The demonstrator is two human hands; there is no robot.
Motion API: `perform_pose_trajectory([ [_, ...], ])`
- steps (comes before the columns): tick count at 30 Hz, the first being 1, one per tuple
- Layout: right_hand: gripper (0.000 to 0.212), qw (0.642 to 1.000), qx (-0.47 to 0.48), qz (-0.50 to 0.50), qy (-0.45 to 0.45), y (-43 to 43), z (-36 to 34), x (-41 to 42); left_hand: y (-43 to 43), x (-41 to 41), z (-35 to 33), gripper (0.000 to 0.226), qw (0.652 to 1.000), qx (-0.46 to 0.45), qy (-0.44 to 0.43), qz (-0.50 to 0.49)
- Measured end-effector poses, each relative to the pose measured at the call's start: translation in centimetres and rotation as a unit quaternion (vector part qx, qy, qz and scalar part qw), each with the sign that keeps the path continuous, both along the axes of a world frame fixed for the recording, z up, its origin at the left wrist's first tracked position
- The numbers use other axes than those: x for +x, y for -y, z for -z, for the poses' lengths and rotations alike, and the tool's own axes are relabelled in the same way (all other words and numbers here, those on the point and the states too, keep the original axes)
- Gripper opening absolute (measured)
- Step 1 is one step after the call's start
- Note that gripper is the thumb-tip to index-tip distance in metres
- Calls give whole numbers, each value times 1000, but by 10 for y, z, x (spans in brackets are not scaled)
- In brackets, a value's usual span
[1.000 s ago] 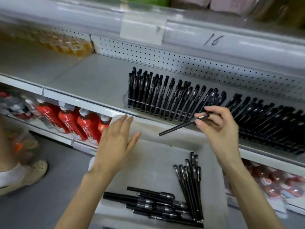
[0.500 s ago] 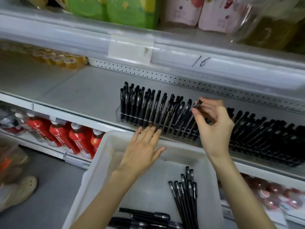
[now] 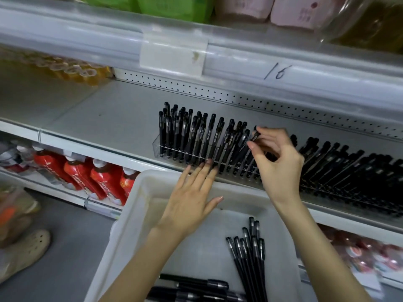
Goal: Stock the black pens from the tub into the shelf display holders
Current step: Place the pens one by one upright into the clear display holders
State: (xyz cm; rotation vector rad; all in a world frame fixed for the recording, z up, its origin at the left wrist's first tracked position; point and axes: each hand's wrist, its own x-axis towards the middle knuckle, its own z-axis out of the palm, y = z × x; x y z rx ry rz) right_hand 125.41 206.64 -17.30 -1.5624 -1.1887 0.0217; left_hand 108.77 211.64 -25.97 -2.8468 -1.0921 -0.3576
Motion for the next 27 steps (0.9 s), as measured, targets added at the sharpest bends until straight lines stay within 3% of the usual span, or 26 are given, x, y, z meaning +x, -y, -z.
perform_pose_trajectory([
  [12, 18, 995, -88, -22, 48, -15, -7, 3, 1, -2, 0, 68, 1000, -12, -2, 8],
  [17, 25, 990, -99, 9, 97, -13, -1, 0, 2, -2, -4, 70, 999, -31, -5, 10],
  [23, 37, 992, -107, 11, 73, -5, -10, -3, 4, -8, -14, 72, 998, -55, -11, 22],
  [27, 26, 997, -62, 9, 50, 21, -15, -6, 8, -25, -23, 76, 996, -89, -13, -1],
])
